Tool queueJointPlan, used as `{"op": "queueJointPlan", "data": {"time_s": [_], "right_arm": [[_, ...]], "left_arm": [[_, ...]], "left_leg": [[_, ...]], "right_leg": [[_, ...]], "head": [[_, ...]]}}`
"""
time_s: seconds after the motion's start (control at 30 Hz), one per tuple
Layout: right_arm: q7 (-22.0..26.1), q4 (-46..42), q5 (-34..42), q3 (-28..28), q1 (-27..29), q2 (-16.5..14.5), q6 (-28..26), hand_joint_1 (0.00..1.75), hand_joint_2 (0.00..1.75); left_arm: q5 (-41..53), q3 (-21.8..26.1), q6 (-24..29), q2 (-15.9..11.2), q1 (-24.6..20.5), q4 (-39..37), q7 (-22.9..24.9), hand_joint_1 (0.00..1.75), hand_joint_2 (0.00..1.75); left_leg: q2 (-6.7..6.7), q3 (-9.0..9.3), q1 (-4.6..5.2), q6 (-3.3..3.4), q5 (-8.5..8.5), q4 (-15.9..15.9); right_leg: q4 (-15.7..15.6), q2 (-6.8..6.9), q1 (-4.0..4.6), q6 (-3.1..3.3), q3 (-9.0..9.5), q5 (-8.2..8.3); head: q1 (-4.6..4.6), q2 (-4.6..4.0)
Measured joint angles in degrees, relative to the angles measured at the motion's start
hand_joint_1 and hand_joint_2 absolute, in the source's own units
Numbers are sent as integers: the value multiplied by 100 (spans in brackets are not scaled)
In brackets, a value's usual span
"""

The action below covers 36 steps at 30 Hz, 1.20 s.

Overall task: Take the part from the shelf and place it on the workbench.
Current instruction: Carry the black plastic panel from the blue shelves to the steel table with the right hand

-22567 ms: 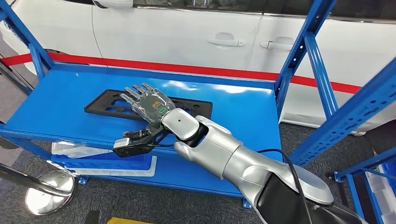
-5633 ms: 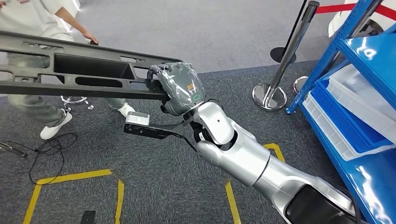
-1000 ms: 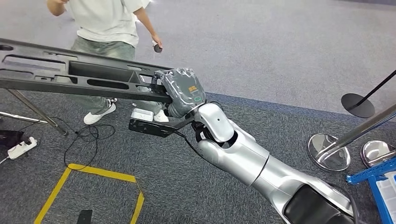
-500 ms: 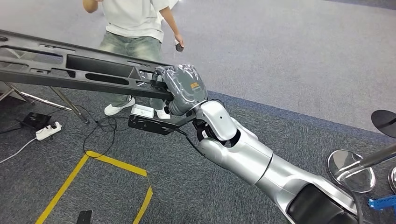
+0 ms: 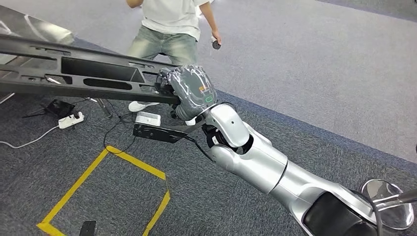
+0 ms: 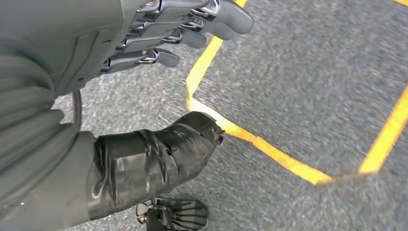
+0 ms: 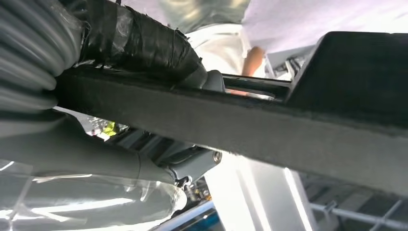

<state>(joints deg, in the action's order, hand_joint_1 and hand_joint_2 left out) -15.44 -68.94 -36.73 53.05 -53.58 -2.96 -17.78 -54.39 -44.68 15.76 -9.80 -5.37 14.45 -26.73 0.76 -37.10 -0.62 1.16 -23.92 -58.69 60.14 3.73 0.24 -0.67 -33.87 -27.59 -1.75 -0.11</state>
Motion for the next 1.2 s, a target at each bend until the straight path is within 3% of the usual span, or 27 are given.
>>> {"op": "queueJointPlan", "data": {"time_s": [0.03, 0.1, 0.13, 0.17, 0.2, 0.23, 0.3, 0.37, 0.43, 0.47, 0.53, 0.6, 0.67, 0.7, 0.73, 0.8, 0.87, 0.97, 1.03, 1.13, 1.17, 1.2], "right_arm": [[8, 2, -5, 0, -5, 2, -8, 175, 175], [15, 17, -20, -1, -7, 10, -22, 175, 175], [8, 27, -28, -1, 2, 22, -26, 175, 175], [-6, 33, -32, -1, 20, 38, -25, 175, 175], [-28, 29, -34, -1, 46, 64, -21, 175, 175], [-57, 10, -39, -1, 77, 95, -10, 175, 175], [-112, -57, -52, -1, 133, 158, 21, 175, 175], [-142, -124, -83, -1, 166, 193, 43, 175, 175], [-152, -157, -115, -1, 181, 201, 48, 175, 175], [-155, -165, -122, 0, 186, 200, 49, 175, 175], [-145, -180, -126, 1, 191, 197, 48, 175, 175], [-93, -195, -124, 1, 195, 190, 43, 175, 175], [-8, -192, -122, 2, 203, 174, 33, 175, 175], [31, -180, -125, 2, 206, 157, 30, 175, 175], [65, -164, -127, 2, 203, 132, 25, 175, 175], [97, -134, -132, 2, 172, 79, 19, 175, 175], [81, -123, -138, 2, 109, 57, 18, 175, 175], [17, -128, -163, 2, 67, 59, 24, 175, 175], [-14, -134, -184, 2, 65, 64, 27, 175, 175], [-61, -146, -211, 2, 74, 87, 31, 175, 175], [-79, -149, -219, 2, 93, 101, 33, 175, 175], [-96, -148, -224, 2, 118, 118, 38, 175, 175]], "left_arm": [[13, 0, 3, 4, 3, 0, 19, 0, 175], [66, -3, 15, 8, -3, 0, 98, 0, 175], [99, -7, 25, 11, -9, 0, 151, 0, 175], [134, -12, 39, 15, -12, 0, 200, 0, 175], [165, -17, 56, 20, -12, 0, 240, 0, 175], [186, -22, 76, 25, -10, 0, 260, 0, 175], [204, -26, 110, 30, -8, 0, 257, 0, 175], [198, -28, 120, 33, -8, 0, 217, 0, 175], [190, -29, 118, 34, 0, 0, 183, 0, 175], [189, -30, 117, 36, 11, 0, 176, 0, 175], [184, -31, 115, 45, 21, 1, 168, 0, 175], [163, -32, 108, 53, 9, 2, 168, 0, 175], [137, -33, 92, 60, 0, 2, 184, 0, 175], [125, -33, 83, 63, 2, 2, 201, 0, 175], [116, -33, 75, 65, 4, 1, 218, 0, 175], [120, -33, 55, 56, -3, 0, 247, 0, 175], [164, -34, 31, 40, -24, 1, 260, 0, 175], [230, -45, 10, 25, -23, 1, 267, 0, 175], [254, -54, 9, 18, -14, 1, 262, 0, 175], [304, -75, 5, 2, -24, 1, 238, 0, 175], [324, -88, 3, -2, -28, 2, 232, 0, 175], [348, -102, 3, -2, -31, 2, 231, 0, 175]], "left_leg": [[-45, 17, -12, 32, 7, 17], [-143, 26, -2, 76, 4, 21], [-204, 27, 8, 92, 2, 18], [-272, 30, 17, 96, 0, 14], [-345, 34, 23, 99, -3, 8], [-421, 42, 26, 99, -8, -1], [-559, 43, 29, 85, -25, -24], [-666, 11, 19, 42, -28, -40], [-760, -17, -9, -29, -10, -23], [-739, -28, -21, -58, -13, -30], [-501, -128, -8, -112, -139, -232], [-215, -430, -4, -160, -442, -845], [-143, -737, -27, -204, -632, -1430], [-130, -769, -38, -220, -592, -1478], [-109, -682, -48, -231, -460, -1301], [54, -299, -35, -232, -149, -577], [171, -46, 3, -166, -26, -92], [49, -12, 18, -47, -36, -23], [-44, 24, -1, 14, -27, 4], [-180, 39, 1, 87, -26, 13], [-241, 39, 7, 95, -27, 11], [-310, 41, 11, 98, -28, 7]], "right_leg": [[212, -102, -9, -16, -94, -124], [931, -293, -21, -12, -449, -442], [1284, -324, -19, -3, -647, -549], [1480, -339, -18, 8, -777, -555], [1463, -354, -17, 25, -805, -452], [1222, -389, -15, 49, -723, -255], [455, -601, -22, 106, -404, 140], [-7, -764, -28, 122, -199, 277], [-73, -706, -17, 131, -161, 269], [-103, -652, -17, 155, -140, 283], [-180, -534, -31, 205, -84, 309], [-211, -410, -24, 236, -54, 308], [-206, -275, -17, 249, -52, 291], [-203, -211, -16, 247, -52, 281], [-194, -152, -17, 238, -51, 269], [-161, -44, -9, 198, -51, 233], [-128, 45, 20, 138, -51, 189], [-117, 150, 33, 54, -19, 138], [97, 6, 7, -3, -94, -17], [1163, -299, -16, -16, -611, -507], [1468, -325, -17, -10, -779, -594], [1584, -336, -16, 1, -860, -570]], "head": [[7, 0], [20, 0], [24, 0], [25, 0], [24, 0], [25, 0], [23, 0], [23, 0], [26, 0], [23, 0], [7, 0], [-9, 0], [-10, 0], [-11, 0], [-10, 0], [-12, 0], [-6, 0], [20, 0], [24, 0], [39, 0], [41, 0], [42, 0]]}}
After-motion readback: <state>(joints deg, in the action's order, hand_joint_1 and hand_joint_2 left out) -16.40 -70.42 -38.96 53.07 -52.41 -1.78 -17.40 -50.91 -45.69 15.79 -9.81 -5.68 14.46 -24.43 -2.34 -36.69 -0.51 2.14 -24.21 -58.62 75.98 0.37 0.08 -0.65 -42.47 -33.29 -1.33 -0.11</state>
